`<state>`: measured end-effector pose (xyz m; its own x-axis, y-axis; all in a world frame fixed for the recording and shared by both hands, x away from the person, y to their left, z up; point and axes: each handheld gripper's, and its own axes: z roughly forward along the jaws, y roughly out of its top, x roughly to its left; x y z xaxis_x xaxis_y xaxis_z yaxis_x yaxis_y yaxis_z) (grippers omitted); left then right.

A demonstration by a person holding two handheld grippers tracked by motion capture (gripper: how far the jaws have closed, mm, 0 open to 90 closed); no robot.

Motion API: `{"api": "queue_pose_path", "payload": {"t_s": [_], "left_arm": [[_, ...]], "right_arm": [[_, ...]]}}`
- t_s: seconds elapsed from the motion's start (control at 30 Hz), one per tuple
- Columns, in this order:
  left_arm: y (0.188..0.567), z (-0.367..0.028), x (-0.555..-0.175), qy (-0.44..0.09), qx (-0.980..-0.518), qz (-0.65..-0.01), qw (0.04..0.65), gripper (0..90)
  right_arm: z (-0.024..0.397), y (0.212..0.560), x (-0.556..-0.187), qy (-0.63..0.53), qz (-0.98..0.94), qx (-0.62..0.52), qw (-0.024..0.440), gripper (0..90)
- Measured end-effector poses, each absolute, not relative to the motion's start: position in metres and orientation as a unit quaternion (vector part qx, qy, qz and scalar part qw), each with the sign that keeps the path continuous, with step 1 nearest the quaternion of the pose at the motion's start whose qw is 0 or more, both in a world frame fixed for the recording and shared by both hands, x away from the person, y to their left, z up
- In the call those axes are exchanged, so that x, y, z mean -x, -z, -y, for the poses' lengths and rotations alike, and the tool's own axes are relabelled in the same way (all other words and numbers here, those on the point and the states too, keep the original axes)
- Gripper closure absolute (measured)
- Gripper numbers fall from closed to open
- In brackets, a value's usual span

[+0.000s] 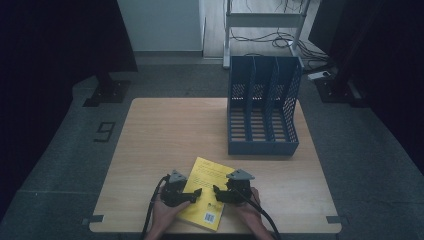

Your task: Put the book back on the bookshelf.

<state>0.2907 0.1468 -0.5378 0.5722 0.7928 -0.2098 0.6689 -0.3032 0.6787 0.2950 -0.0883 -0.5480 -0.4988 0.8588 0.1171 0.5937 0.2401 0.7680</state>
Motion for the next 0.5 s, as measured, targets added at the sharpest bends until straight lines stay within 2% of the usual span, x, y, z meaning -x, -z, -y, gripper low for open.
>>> {"api": "queue_pose_path", "payload": {"t_s": [0.5], "left_arm": [[0.5291, -0.1498, -0.2862, -0.092, -0.795, -0.456, 0.388, 37.8]], "right_arm": [[0.0848, 0.5477, -0.2917, -0.396, -0.769, -0.467, 0.183, 18.9]]}}
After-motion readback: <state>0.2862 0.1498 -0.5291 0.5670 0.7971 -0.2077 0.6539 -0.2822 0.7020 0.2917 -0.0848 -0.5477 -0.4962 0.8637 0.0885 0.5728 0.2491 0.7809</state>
